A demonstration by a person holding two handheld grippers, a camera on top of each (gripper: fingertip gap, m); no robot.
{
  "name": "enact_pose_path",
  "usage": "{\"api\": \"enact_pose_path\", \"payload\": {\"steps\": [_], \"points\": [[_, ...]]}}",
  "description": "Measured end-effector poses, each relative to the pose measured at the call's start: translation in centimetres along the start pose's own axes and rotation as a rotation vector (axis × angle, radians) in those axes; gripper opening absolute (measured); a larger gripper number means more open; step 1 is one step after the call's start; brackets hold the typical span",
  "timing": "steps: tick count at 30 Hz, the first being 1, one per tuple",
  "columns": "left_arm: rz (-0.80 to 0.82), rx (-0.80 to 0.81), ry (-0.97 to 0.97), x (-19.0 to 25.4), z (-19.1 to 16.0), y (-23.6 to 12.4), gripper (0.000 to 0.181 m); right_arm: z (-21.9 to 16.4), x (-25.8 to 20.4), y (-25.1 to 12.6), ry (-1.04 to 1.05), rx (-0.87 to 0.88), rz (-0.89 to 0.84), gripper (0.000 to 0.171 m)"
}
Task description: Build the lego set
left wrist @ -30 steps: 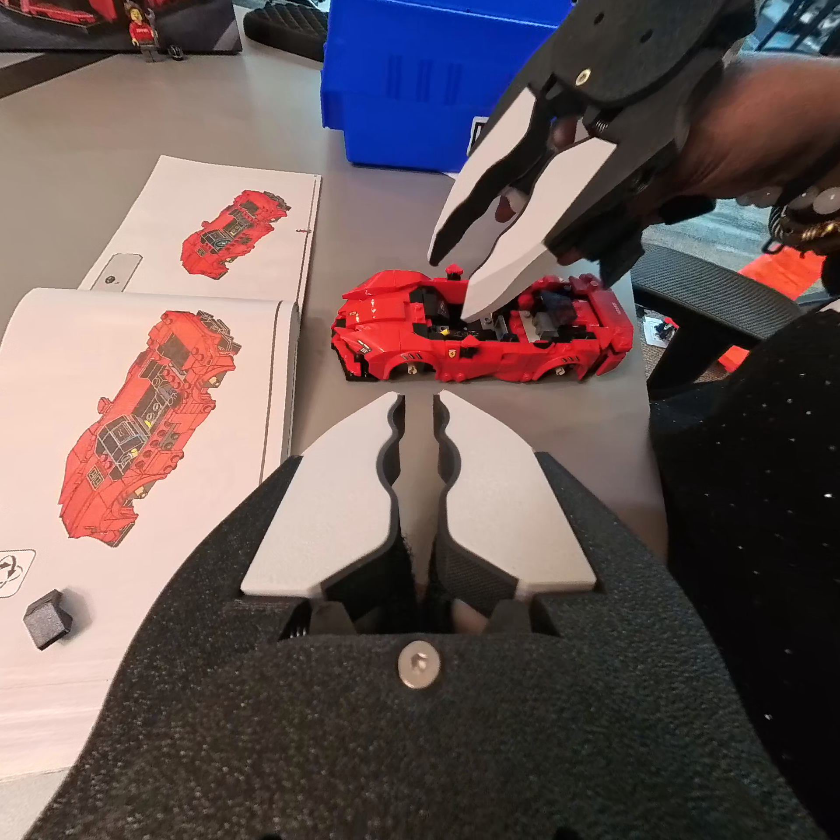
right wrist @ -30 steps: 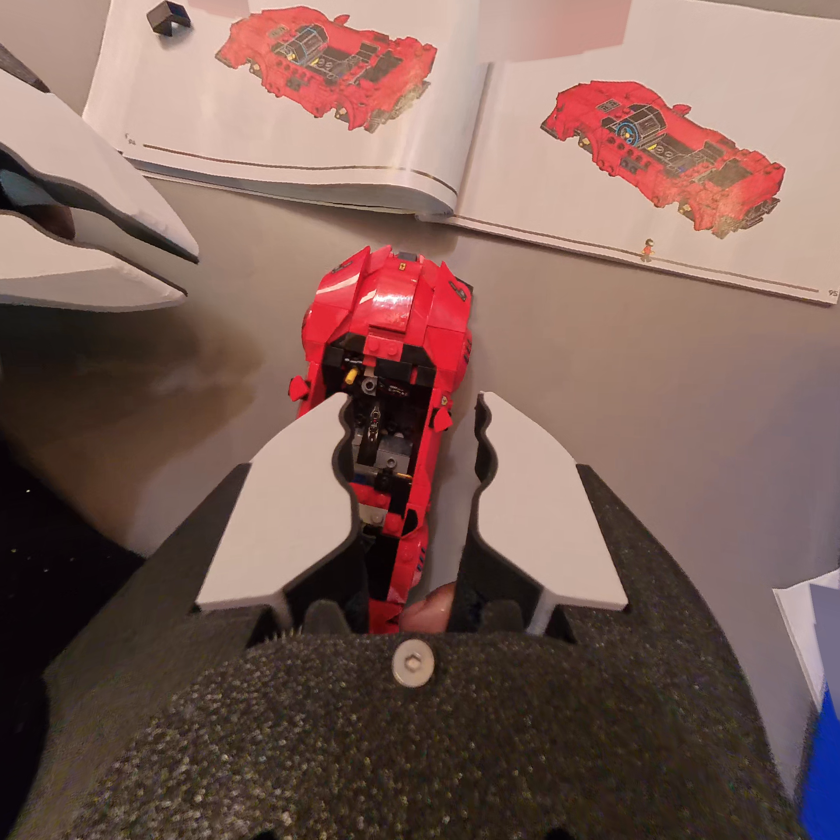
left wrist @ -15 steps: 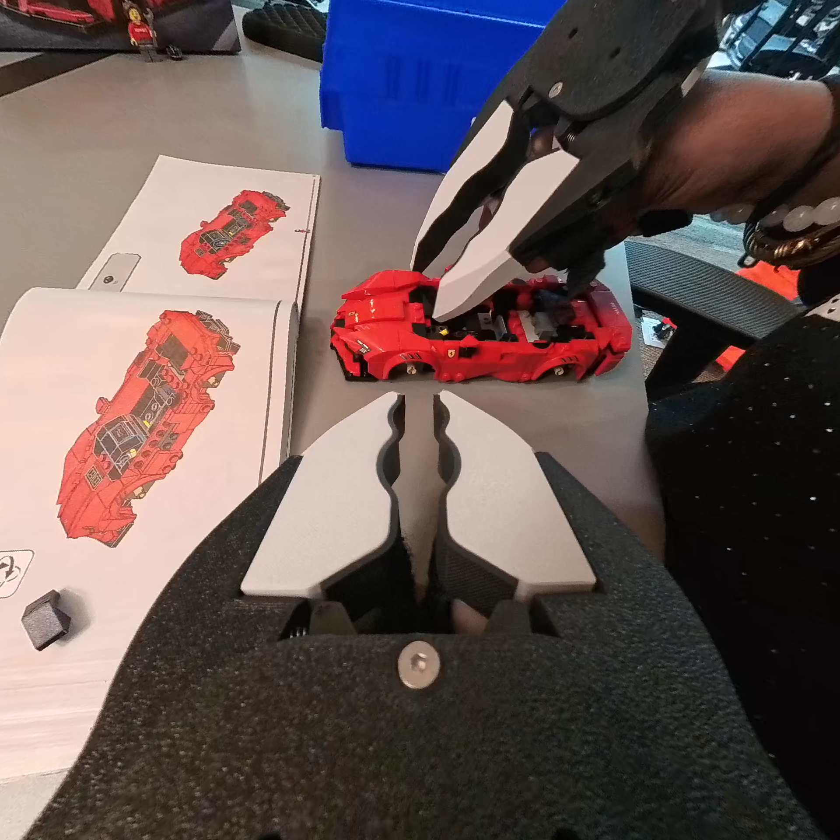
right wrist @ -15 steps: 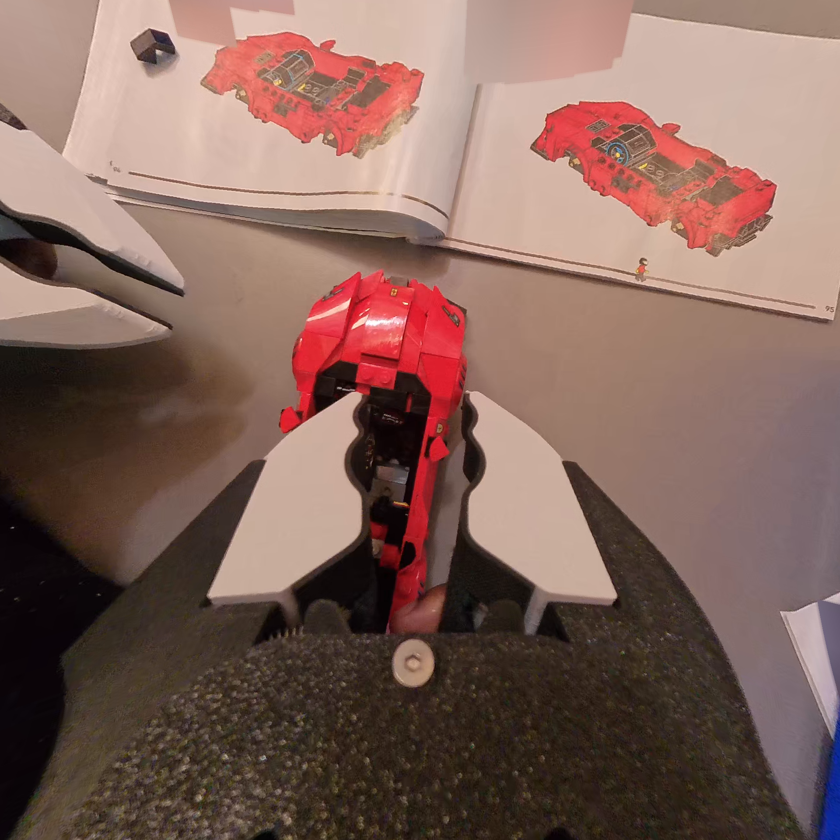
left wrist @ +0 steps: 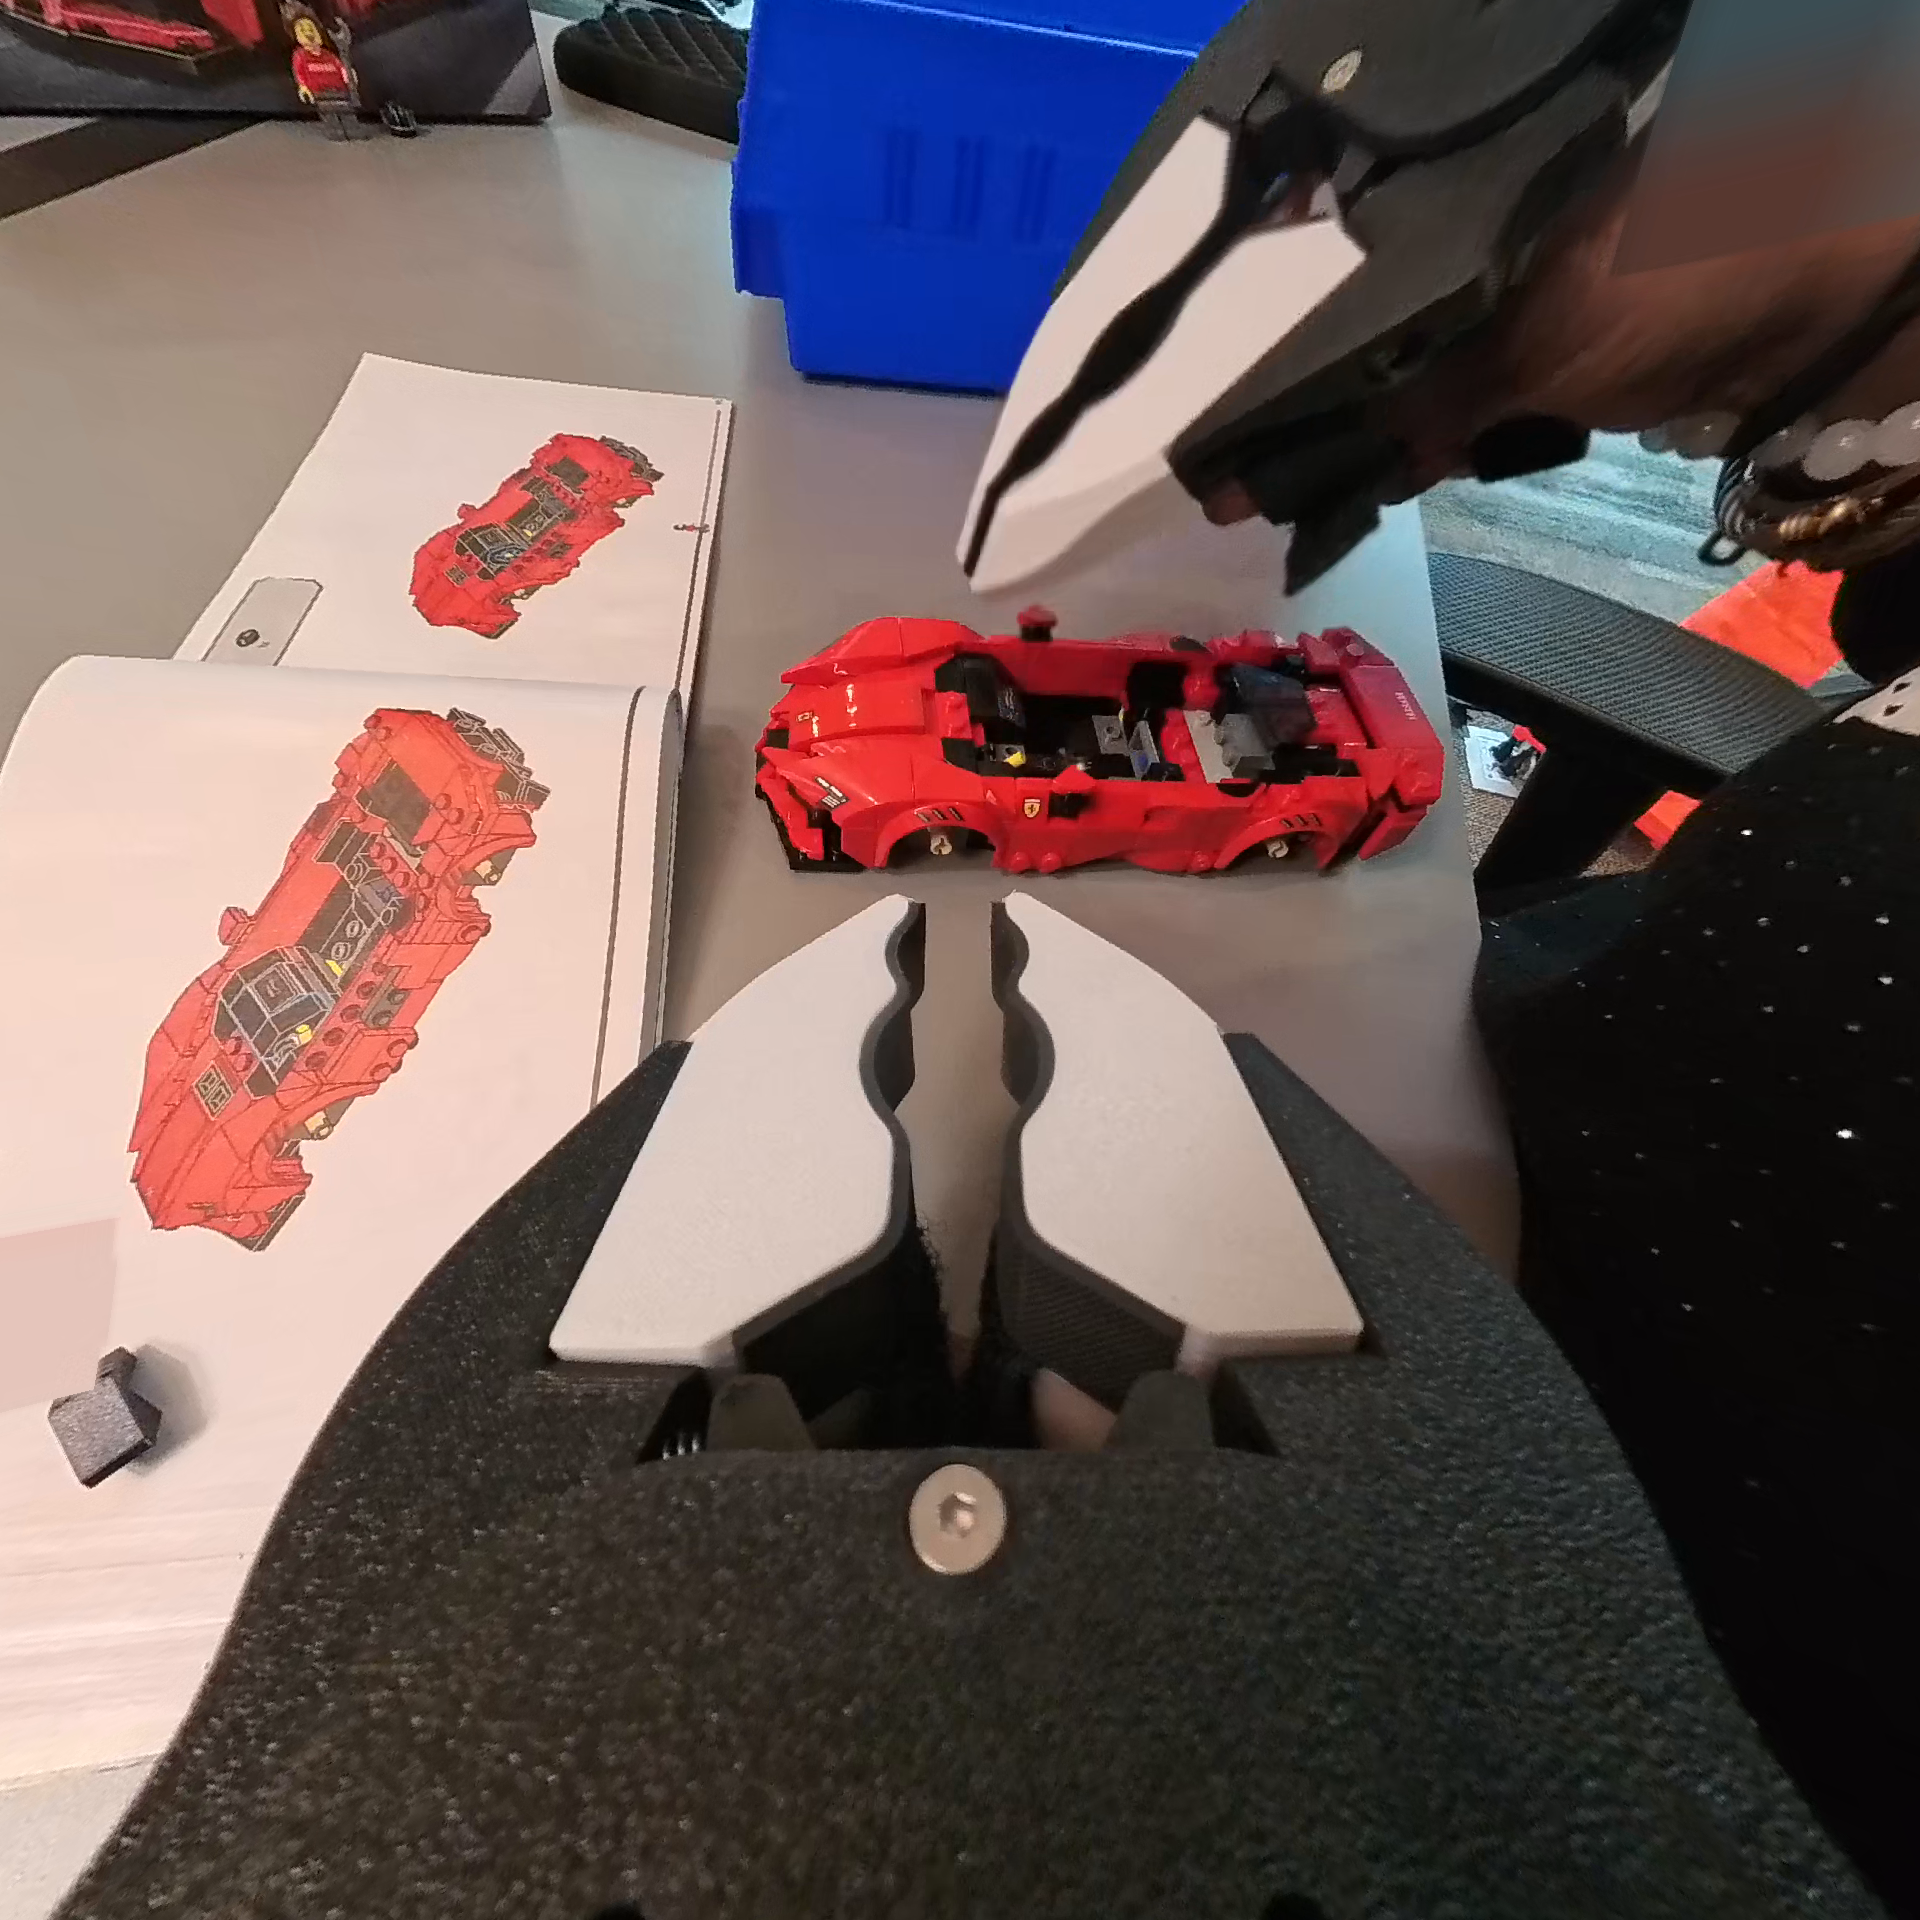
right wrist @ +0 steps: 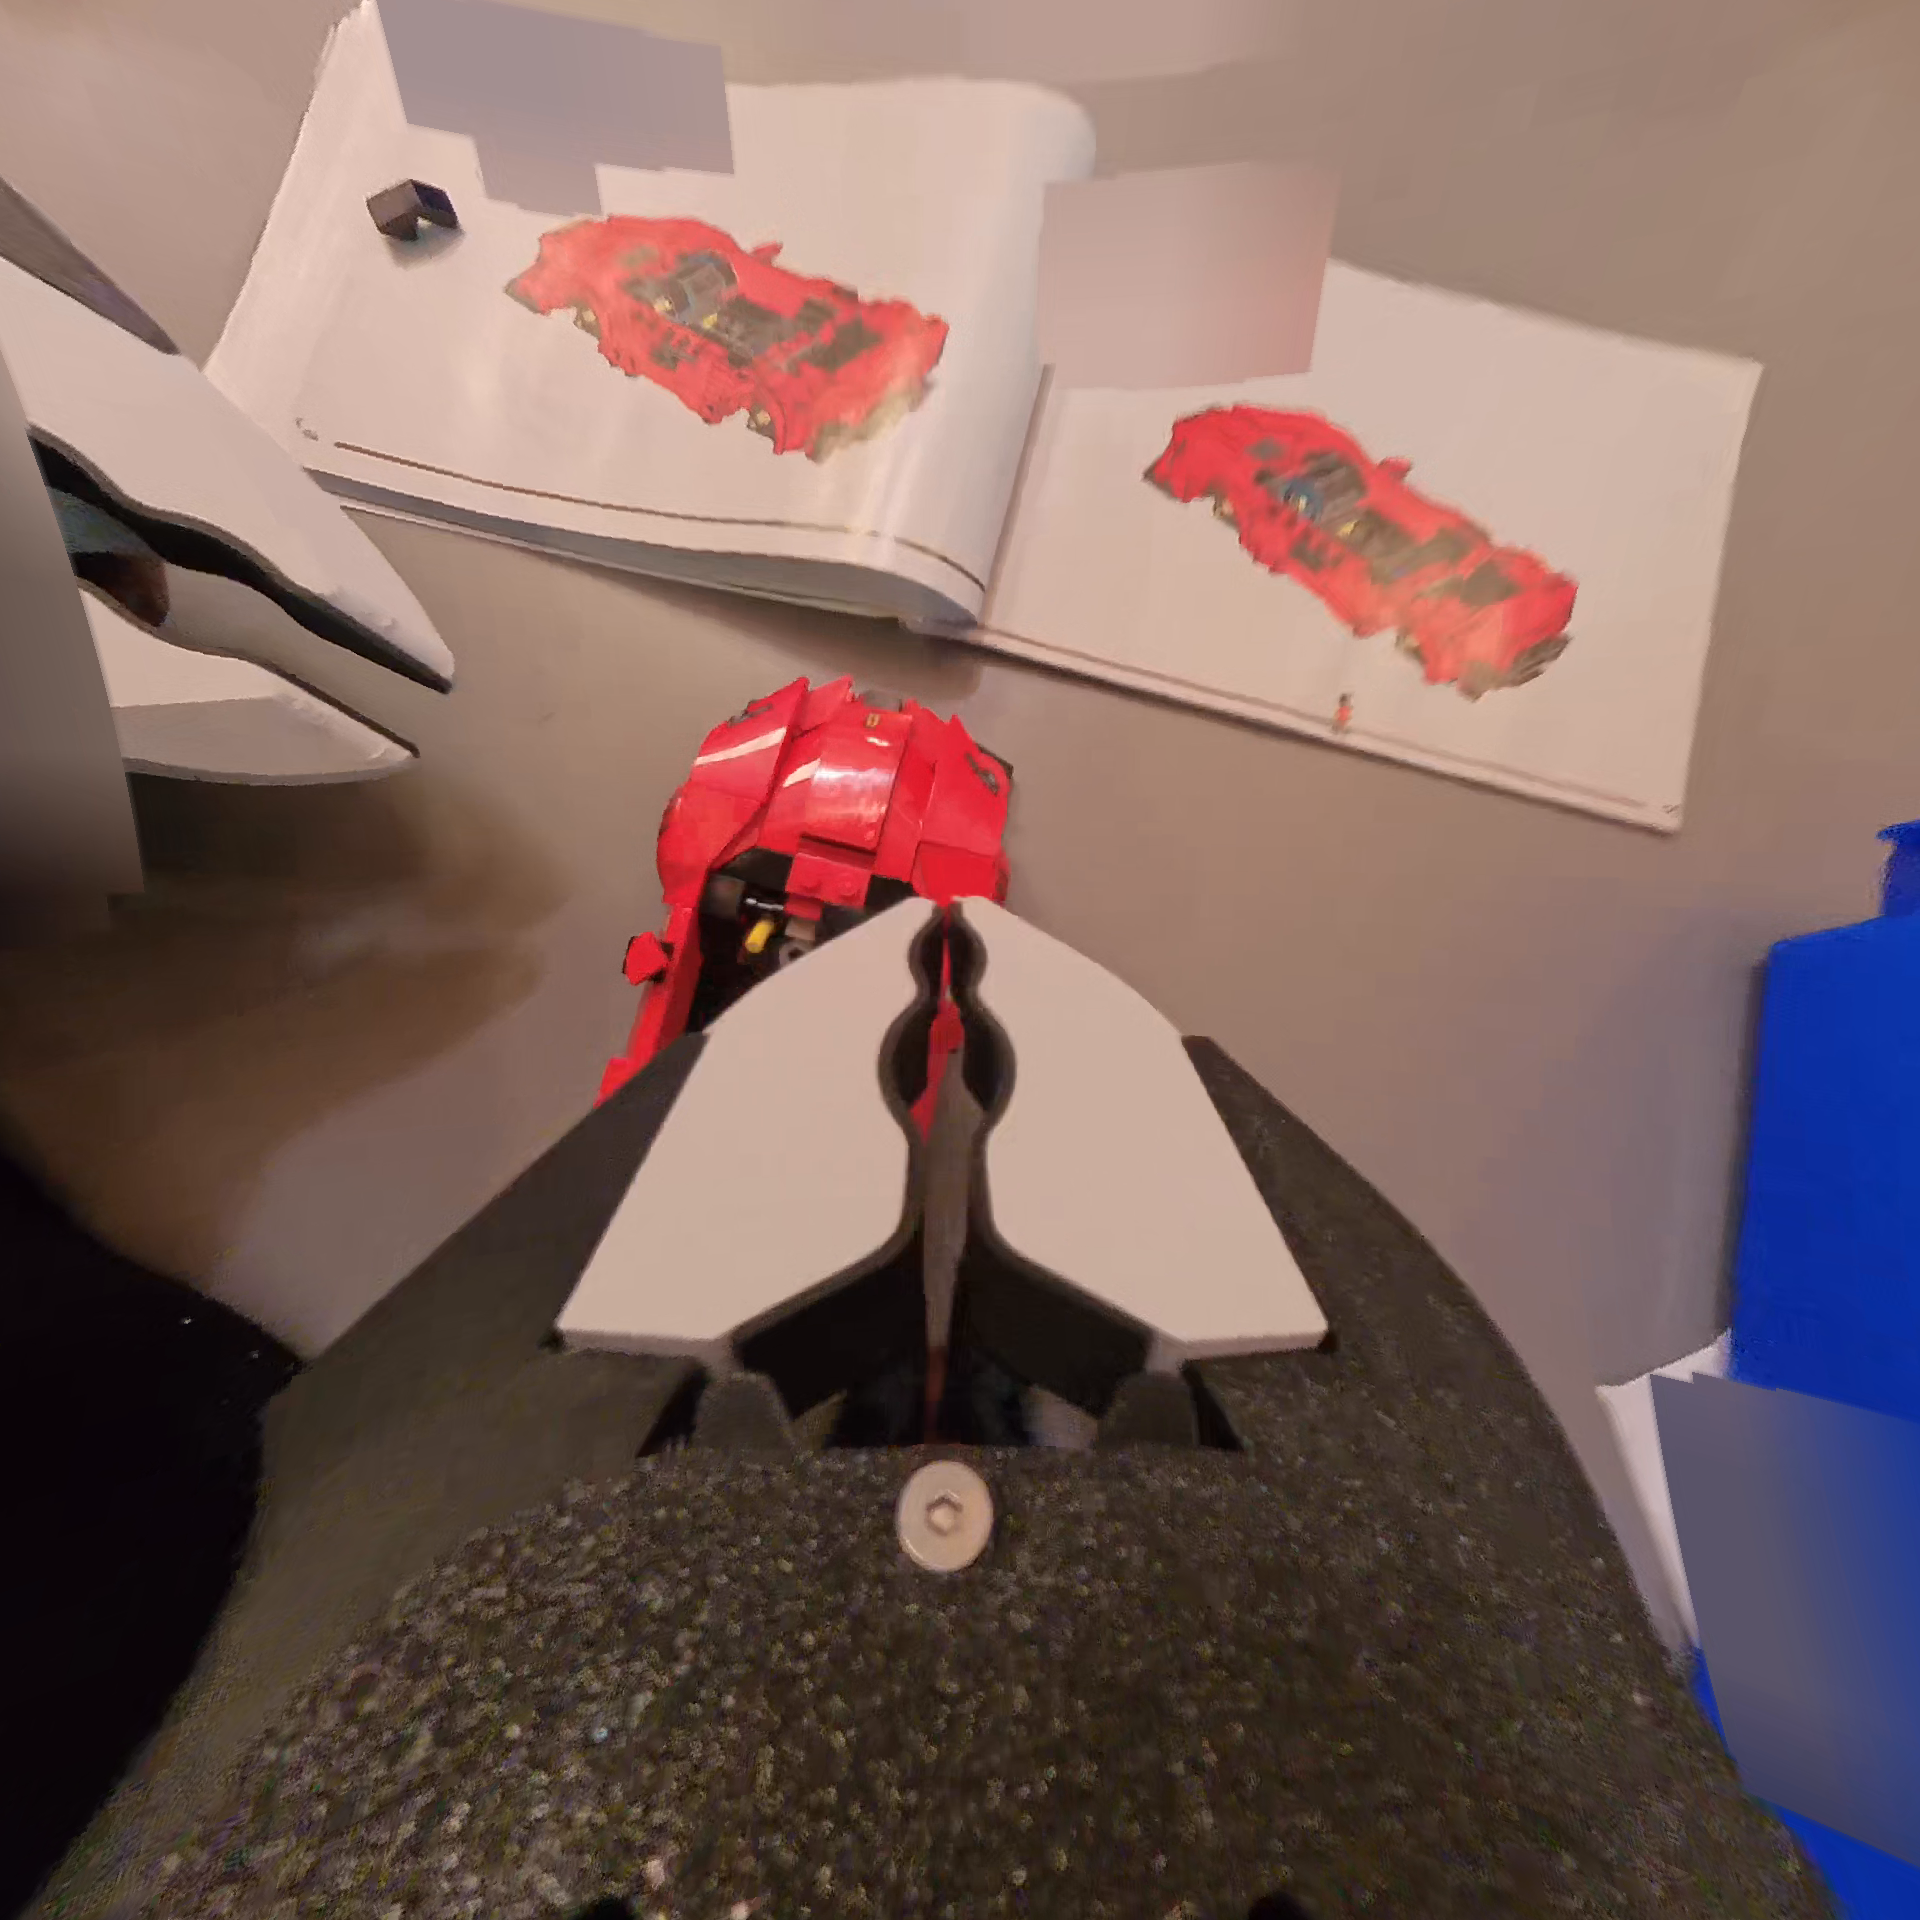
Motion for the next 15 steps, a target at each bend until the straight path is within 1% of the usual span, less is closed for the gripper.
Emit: {"api": "enact_pose_path", "payload": {"steps": [4, 6, 15], "points": [[0.000, 0.000, -0.001, 0.0, 0.0, 0.0, 0.012, -0.5, -1.0, 0.6, -0.063, -0.067, 0.019, 0.000], [0.000, 0.001, -0.002, 0.0, 0.0, 0.0, 0.012, -0.9, -1.3, 1.0, -0.074, -0.103, 0.019, 0.000], [-0.005, 0.003, -0.004, 0.0, 0.0, 0.0, 0.012, -0.8, -1.3, 1.5, -0.056, -0.126, 0.023, 0.000]]}}
Point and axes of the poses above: each gripper's, where its closed fingertips meet, y out along the fingers, z out of its top, x = y × z across the jaws, the point moved 3 cm from there along -y, back along the fingers, and after that the axes turned 9 degrees about y, right-handed, at the moved point
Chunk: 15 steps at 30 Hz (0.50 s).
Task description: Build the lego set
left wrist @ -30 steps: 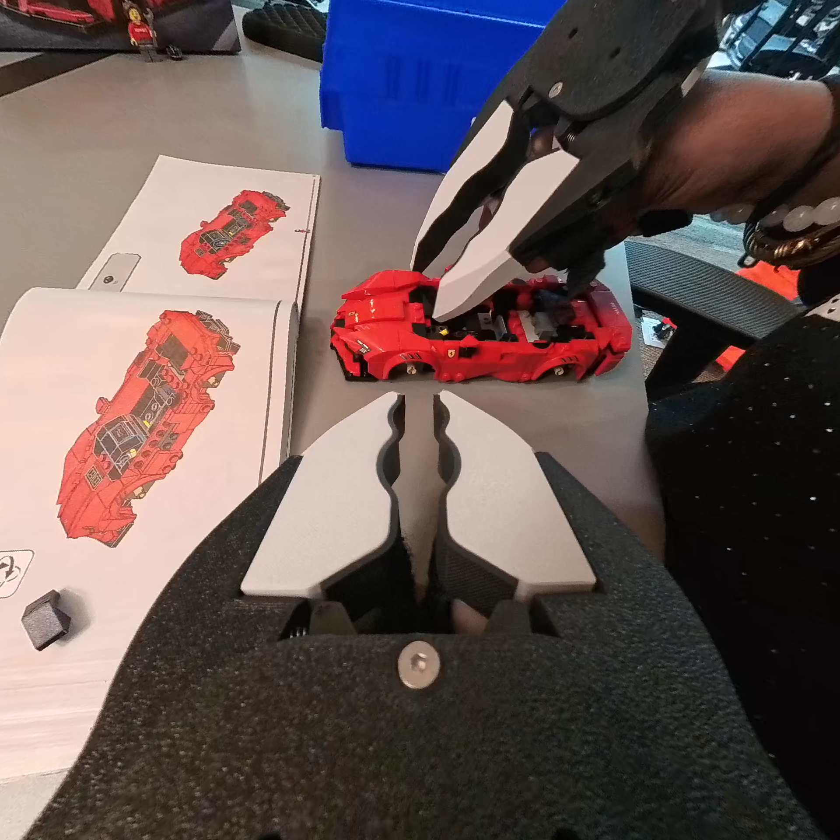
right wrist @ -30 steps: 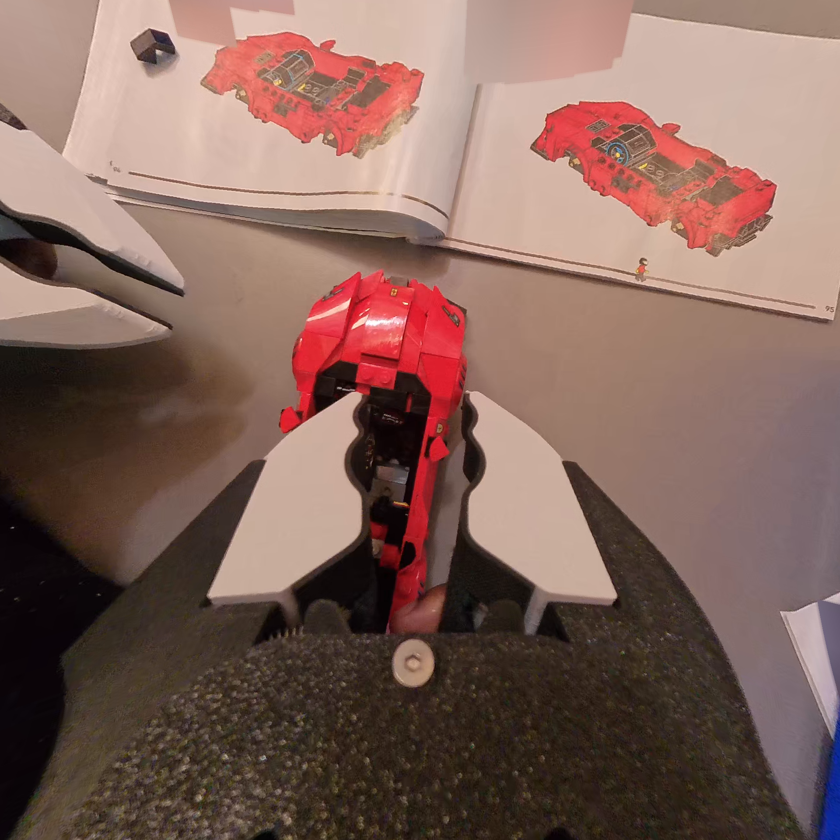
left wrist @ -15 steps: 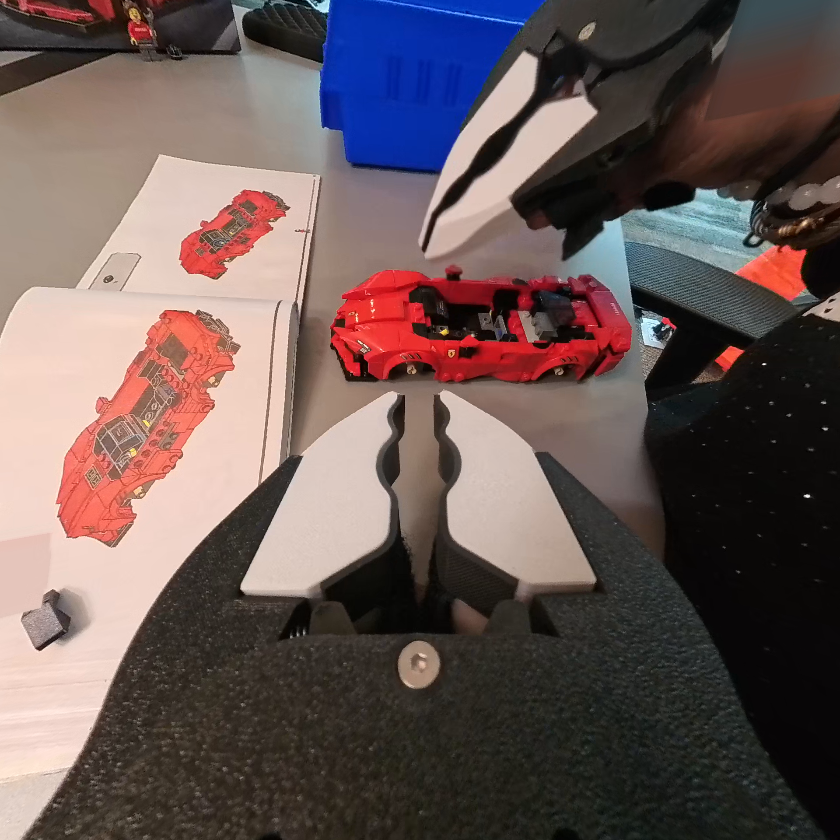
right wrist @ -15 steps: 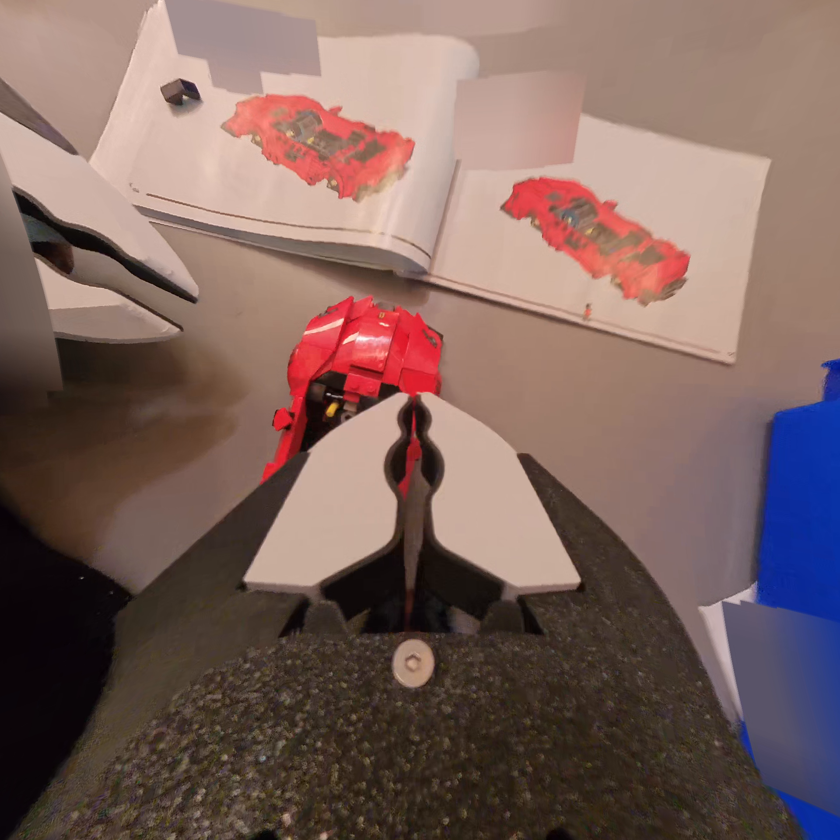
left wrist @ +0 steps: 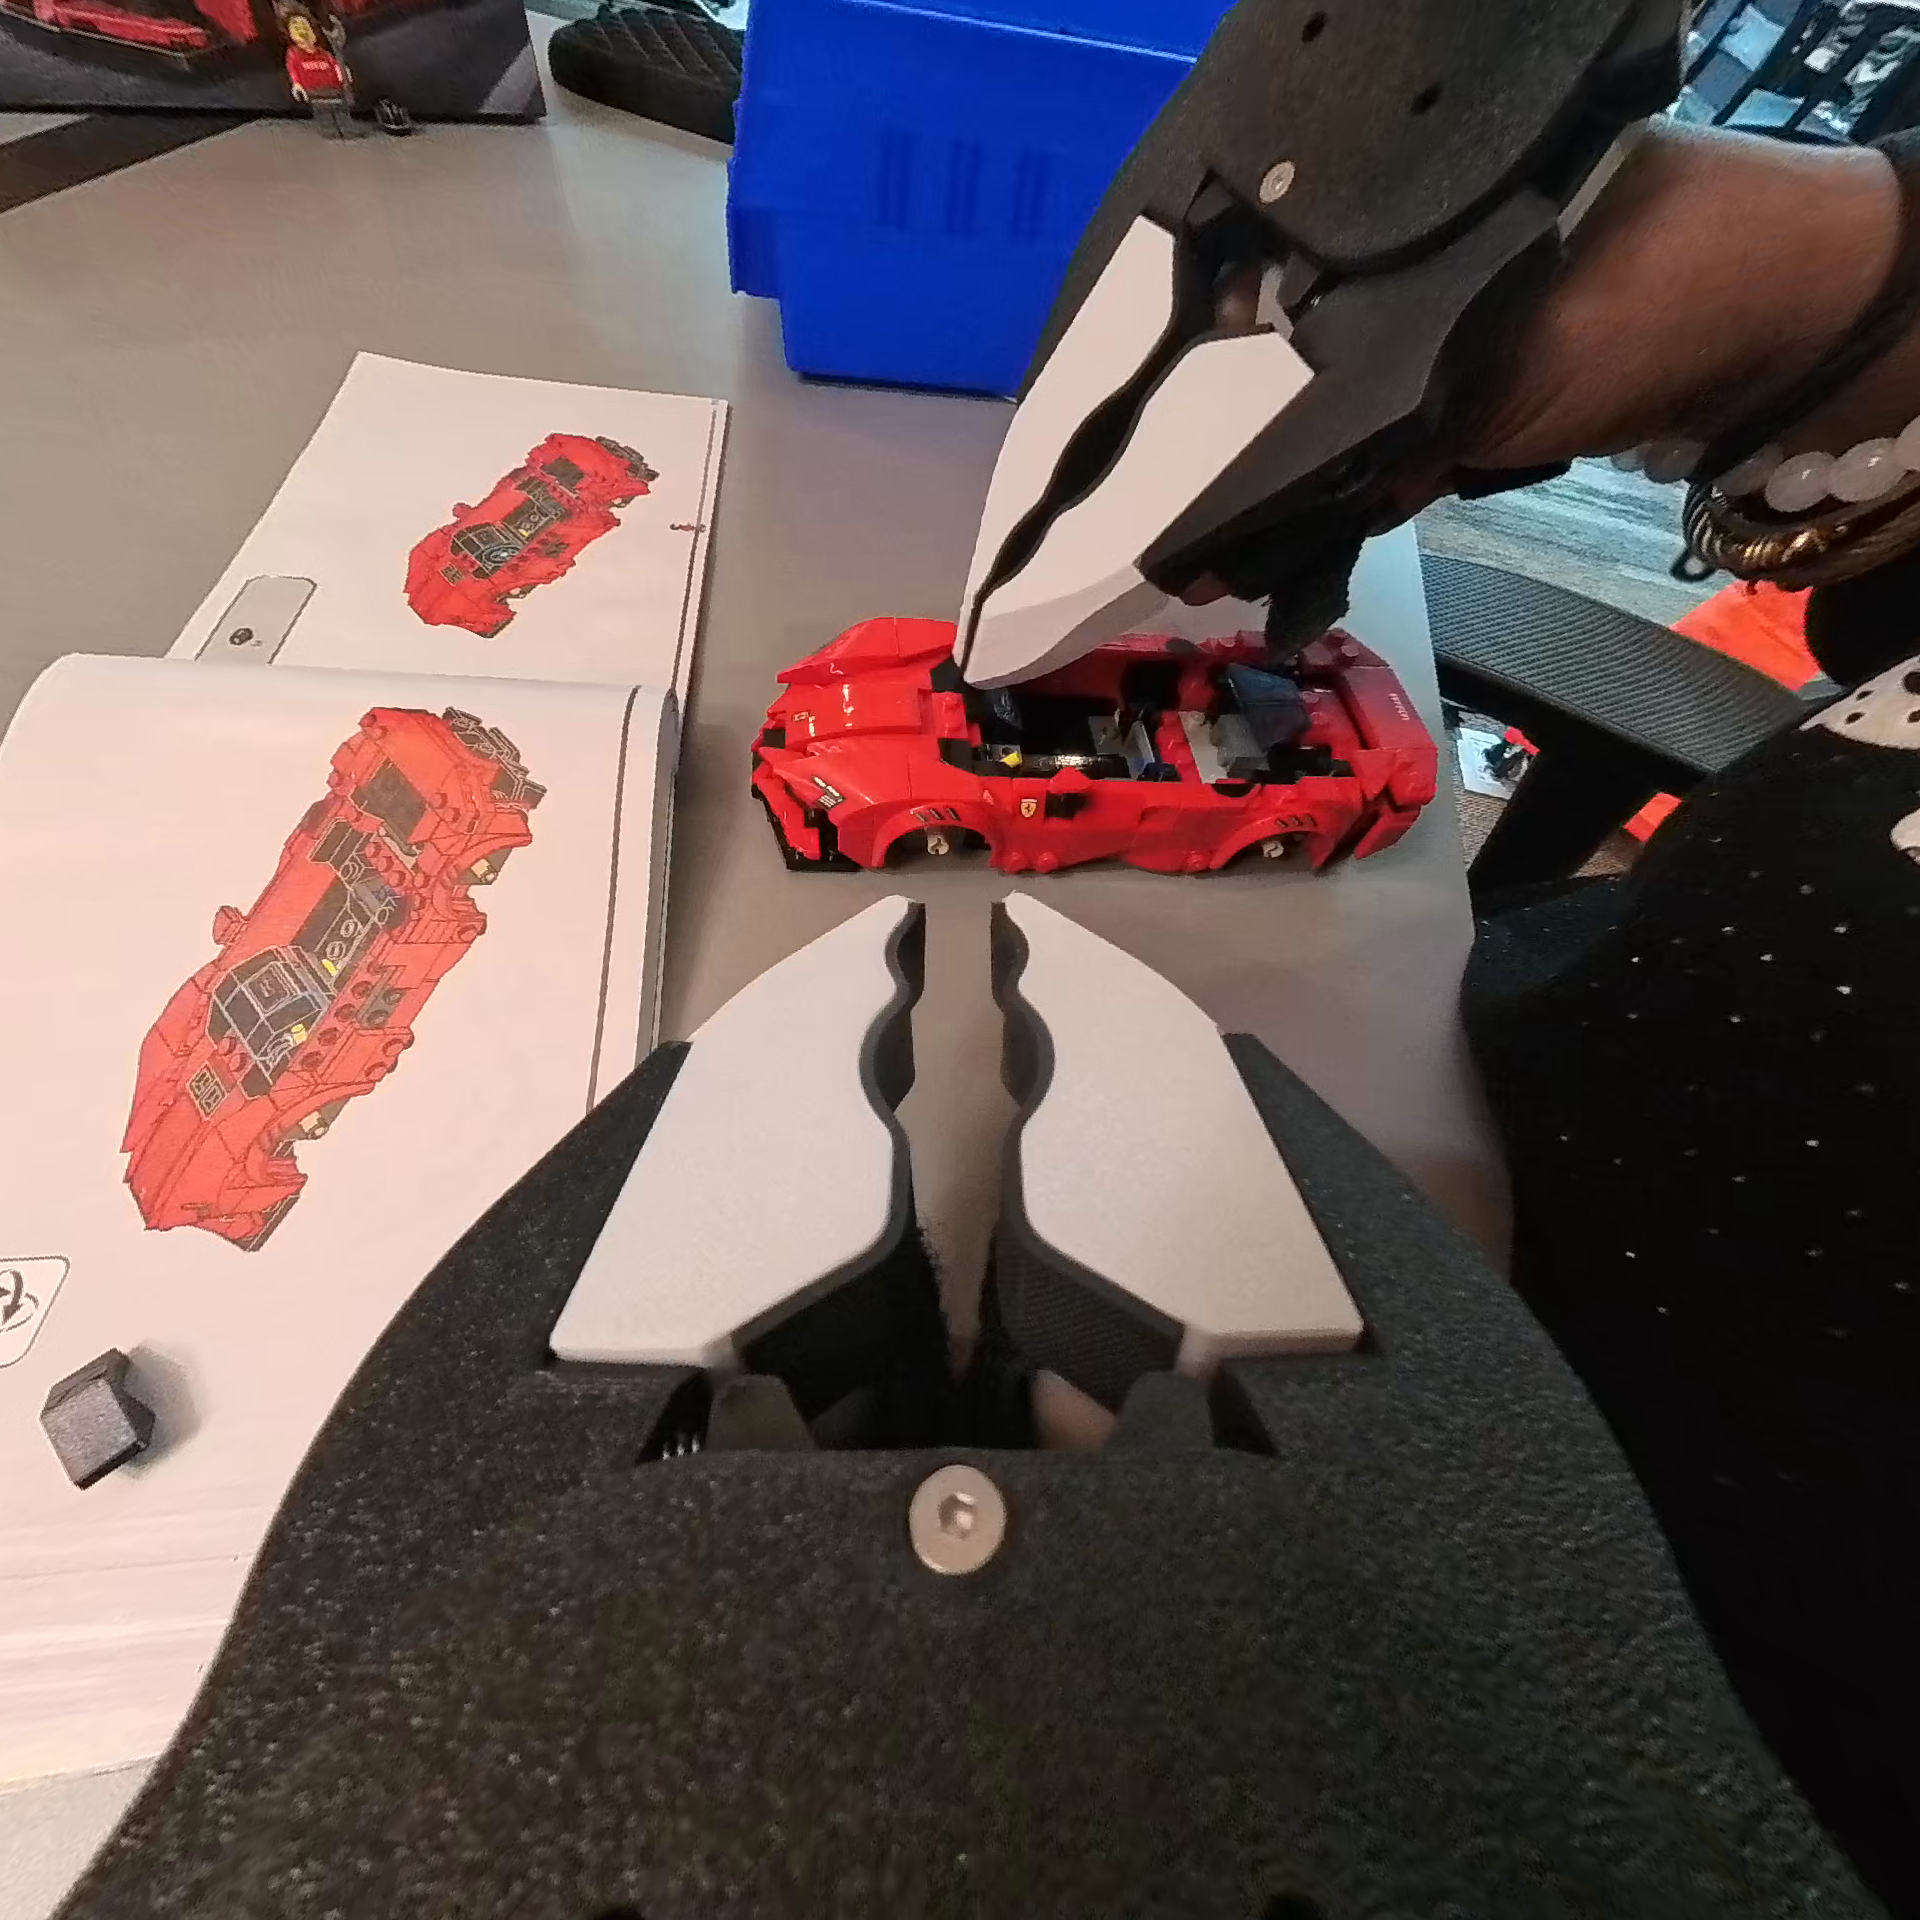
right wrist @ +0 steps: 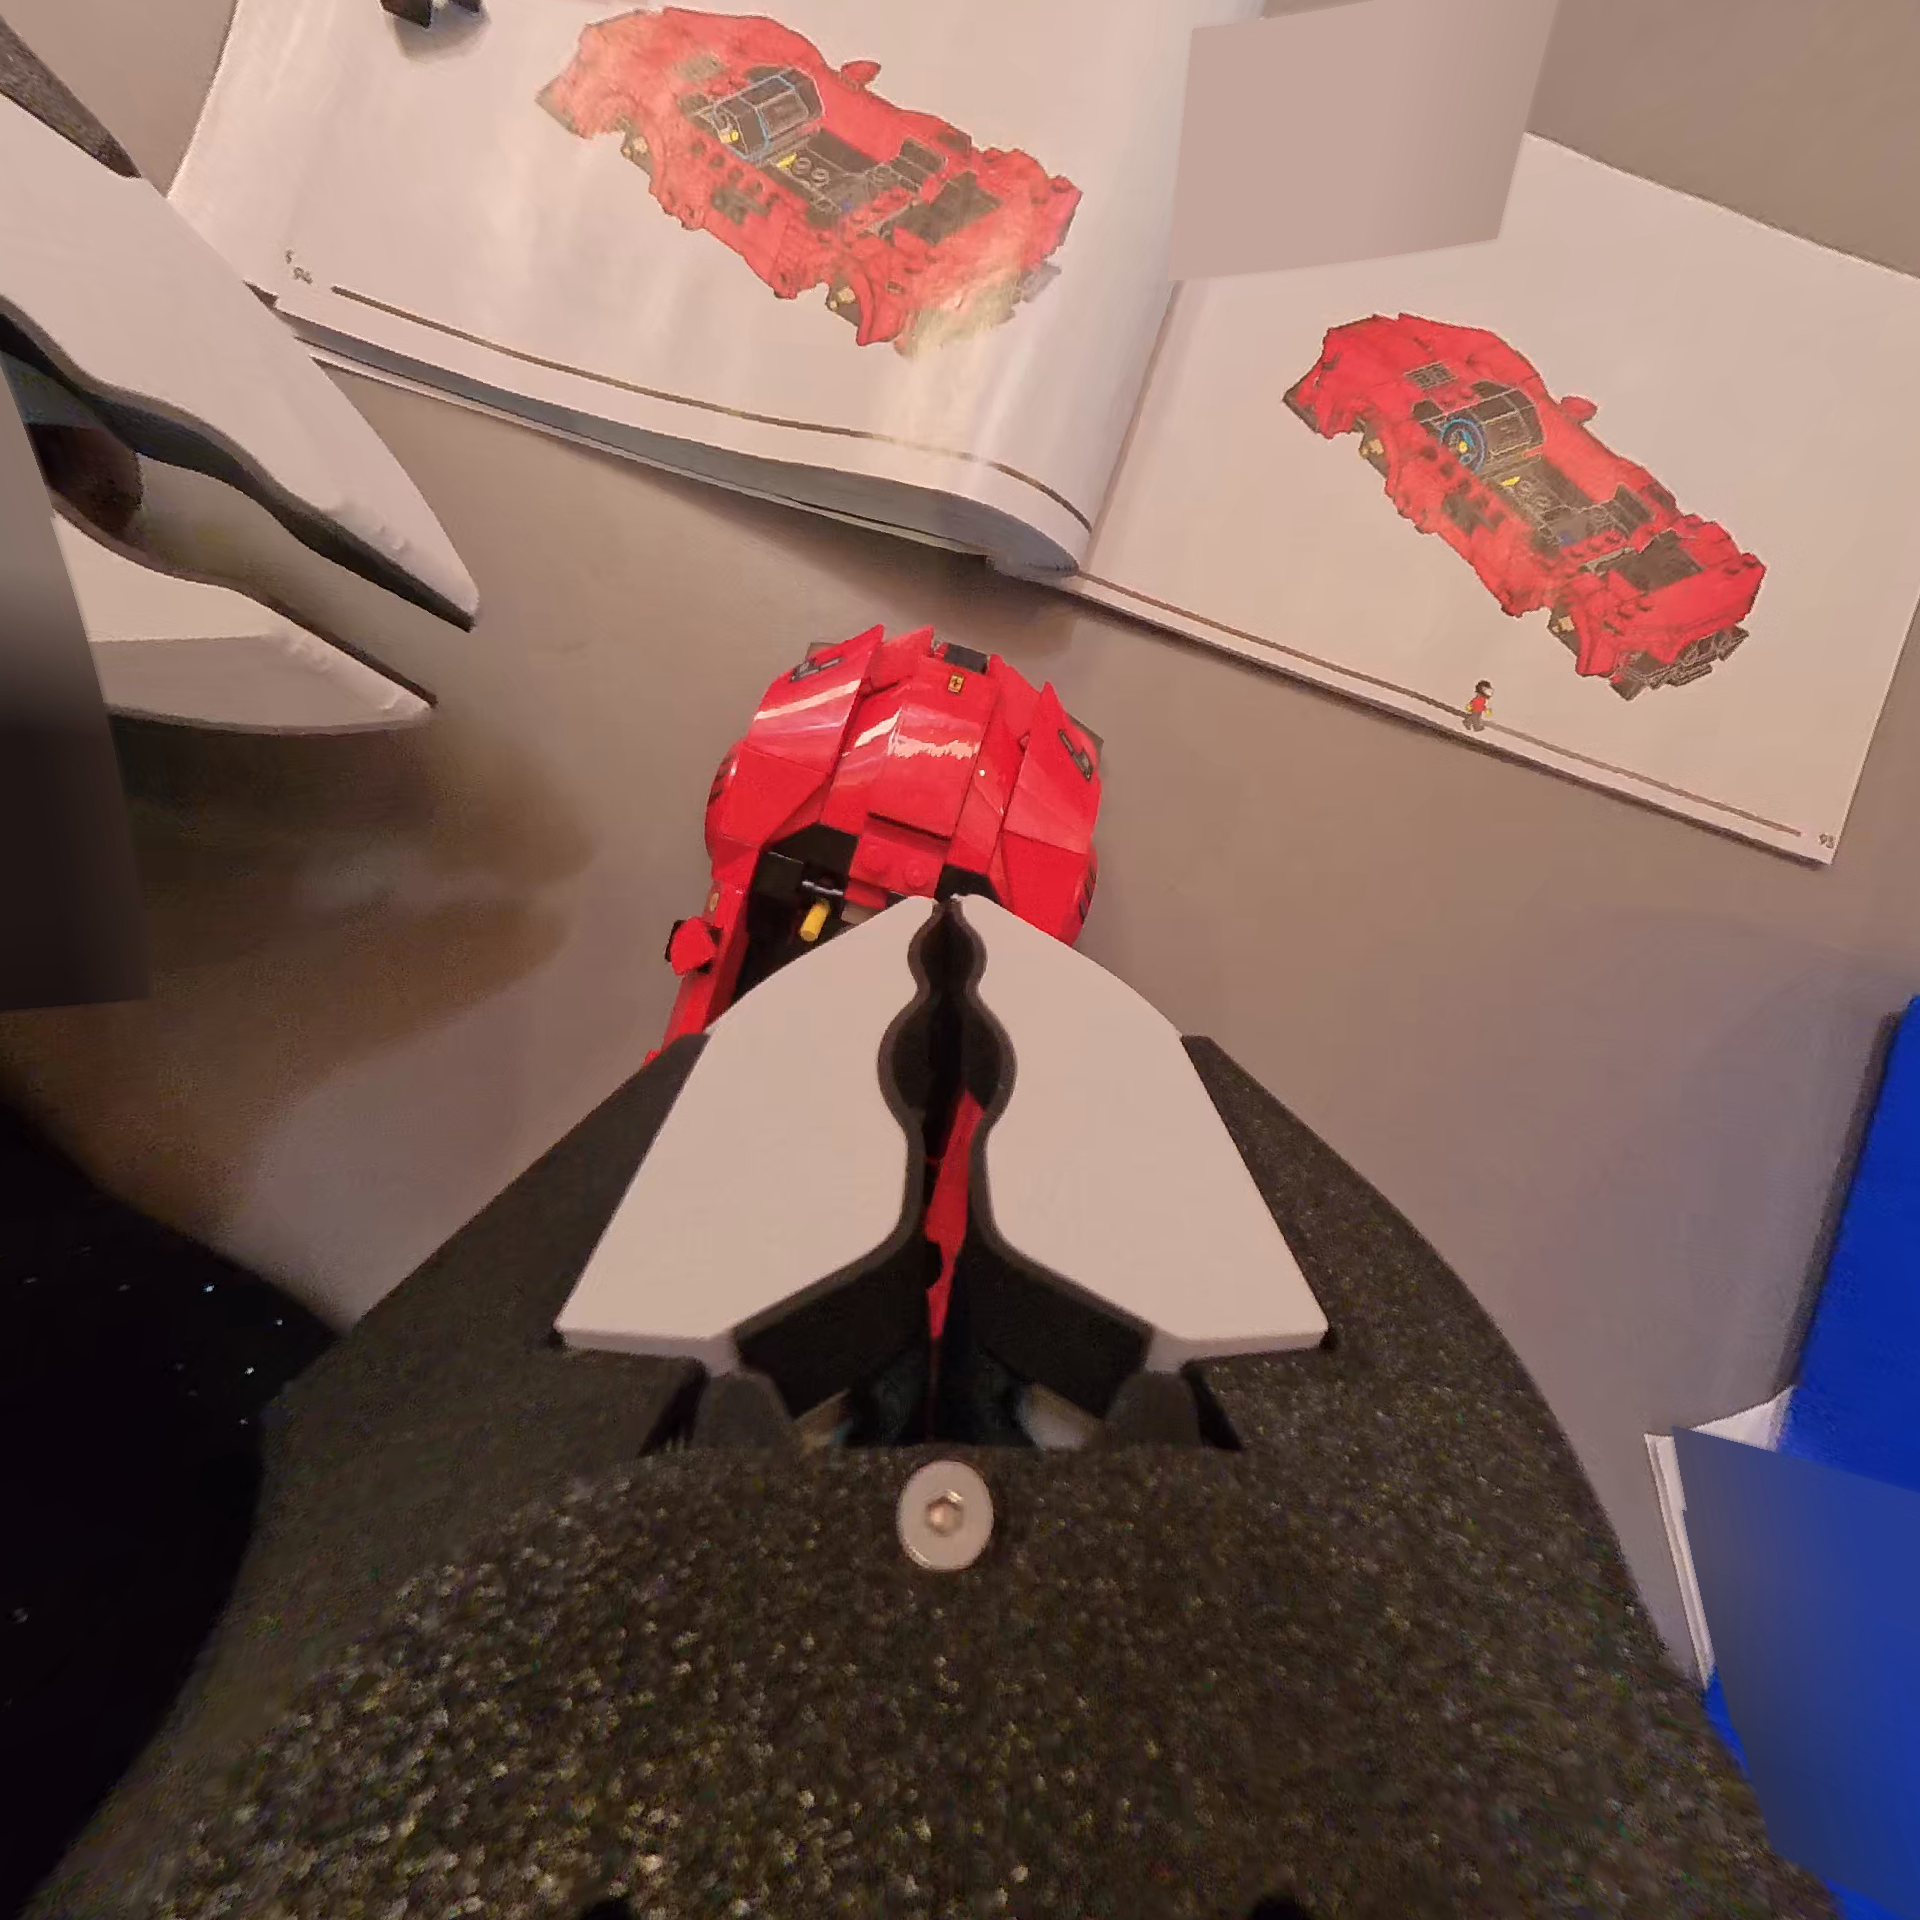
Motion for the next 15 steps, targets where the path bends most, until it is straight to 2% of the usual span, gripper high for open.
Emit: {"api": "enact_pose_path", "payload": {"steps": [15], "points": [[-0.005, -0.007, 0.001, 0.07, -0.06, 0.06, 0.012, -0.20, -0.31, 0.09, -0.114, 0.022, -0.136, 0.000]]}}
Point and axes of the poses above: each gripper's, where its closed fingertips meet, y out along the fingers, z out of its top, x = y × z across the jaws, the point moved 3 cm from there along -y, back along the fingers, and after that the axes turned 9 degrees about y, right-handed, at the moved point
